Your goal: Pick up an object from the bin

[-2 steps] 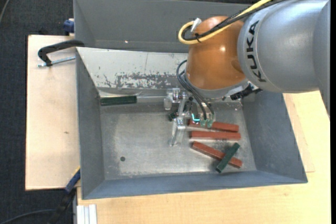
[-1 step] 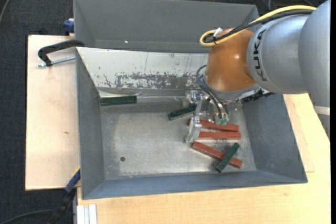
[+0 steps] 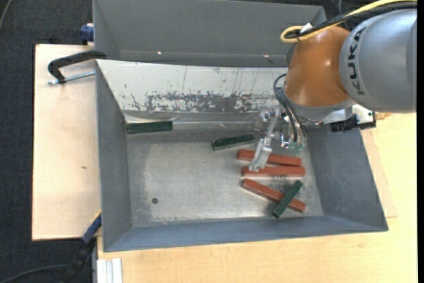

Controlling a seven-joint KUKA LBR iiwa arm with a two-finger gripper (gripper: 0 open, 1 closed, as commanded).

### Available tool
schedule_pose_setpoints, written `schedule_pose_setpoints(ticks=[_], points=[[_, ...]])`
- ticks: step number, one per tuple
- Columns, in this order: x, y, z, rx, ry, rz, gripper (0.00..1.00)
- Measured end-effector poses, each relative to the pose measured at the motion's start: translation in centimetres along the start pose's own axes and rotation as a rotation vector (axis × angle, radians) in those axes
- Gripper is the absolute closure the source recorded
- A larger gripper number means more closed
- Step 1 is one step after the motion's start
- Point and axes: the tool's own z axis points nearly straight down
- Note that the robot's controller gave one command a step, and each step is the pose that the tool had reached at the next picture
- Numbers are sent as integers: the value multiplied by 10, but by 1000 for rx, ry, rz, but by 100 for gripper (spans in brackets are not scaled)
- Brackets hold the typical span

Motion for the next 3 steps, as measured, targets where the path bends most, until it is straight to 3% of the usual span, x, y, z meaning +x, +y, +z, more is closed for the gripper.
schedule_pose_setpoints(ticks=[1,2,3], points=[[-8,19,-1,-2,2,246,0],[7,55,32,0,9,16,0],[22,24,31,2,9,206,0]])
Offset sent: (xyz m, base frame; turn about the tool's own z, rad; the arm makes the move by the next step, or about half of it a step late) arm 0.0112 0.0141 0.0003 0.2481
